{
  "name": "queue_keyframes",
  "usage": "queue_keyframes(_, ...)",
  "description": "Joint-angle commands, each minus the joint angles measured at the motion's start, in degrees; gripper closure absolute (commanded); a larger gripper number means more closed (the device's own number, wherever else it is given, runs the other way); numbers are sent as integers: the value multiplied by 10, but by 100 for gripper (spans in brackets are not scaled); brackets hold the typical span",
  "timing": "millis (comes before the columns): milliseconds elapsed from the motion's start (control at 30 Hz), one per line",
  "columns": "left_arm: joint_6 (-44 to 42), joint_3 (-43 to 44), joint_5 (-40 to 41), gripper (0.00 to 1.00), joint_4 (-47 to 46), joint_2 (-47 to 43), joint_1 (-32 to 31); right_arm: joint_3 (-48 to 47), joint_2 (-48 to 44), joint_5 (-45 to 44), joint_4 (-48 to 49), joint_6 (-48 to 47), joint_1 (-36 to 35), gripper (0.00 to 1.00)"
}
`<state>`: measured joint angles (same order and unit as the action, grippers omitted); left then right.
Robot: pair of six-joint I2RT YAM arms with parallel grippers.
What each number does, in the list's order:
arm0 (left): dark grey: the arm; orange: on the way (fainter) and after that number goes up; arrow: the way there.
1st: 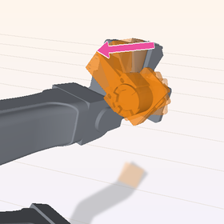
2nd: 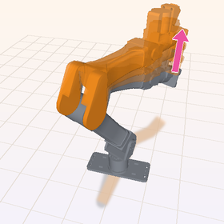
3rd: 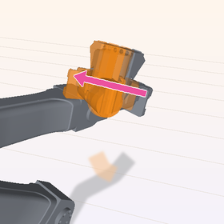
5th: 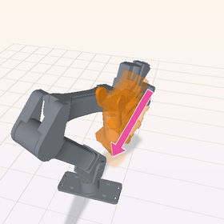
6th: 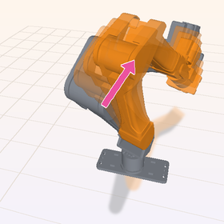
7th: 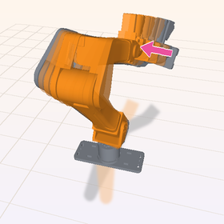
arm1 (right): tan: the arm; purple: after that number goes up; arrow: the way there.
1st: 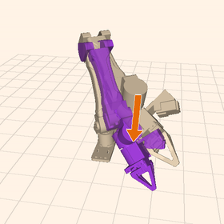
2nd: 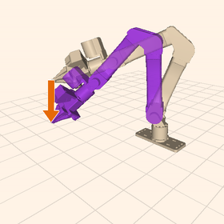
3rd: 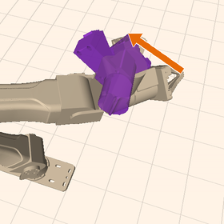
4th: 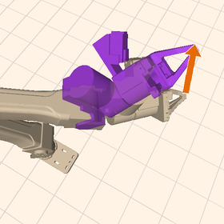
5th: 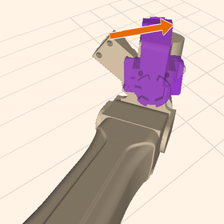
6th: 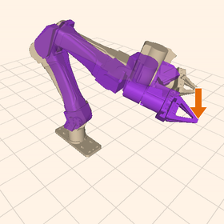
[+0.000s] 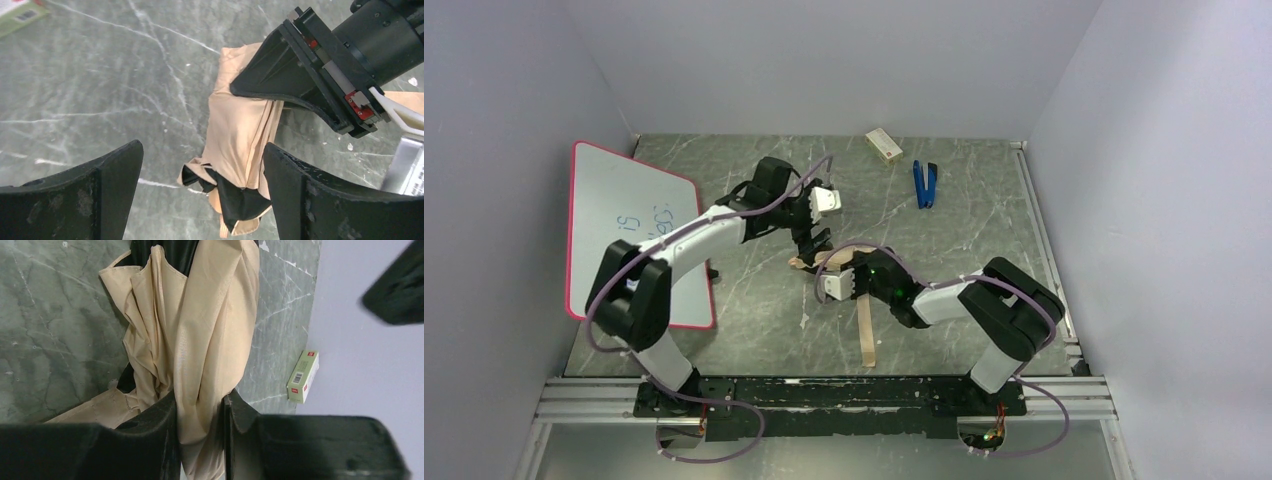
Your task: Put away the umbrella
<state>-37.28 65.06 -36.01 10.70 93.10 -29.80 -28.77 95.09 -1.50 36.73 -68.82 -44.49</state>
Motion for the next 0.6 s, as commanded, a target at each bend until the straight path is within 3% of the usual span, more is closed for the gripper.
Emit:
queue_keyframes(0,-44,66,-86,7,116,68,3,35,34,-31,-111,8,-7,91)
queue_keyframes(300,-40,132,-89,8,191,176,1,42,34,-40,-102,12,-19,92)
queue_keyframes(567,-33,145,-14,10,208,231,-29,43,27,-44,-101,16,-23,92)
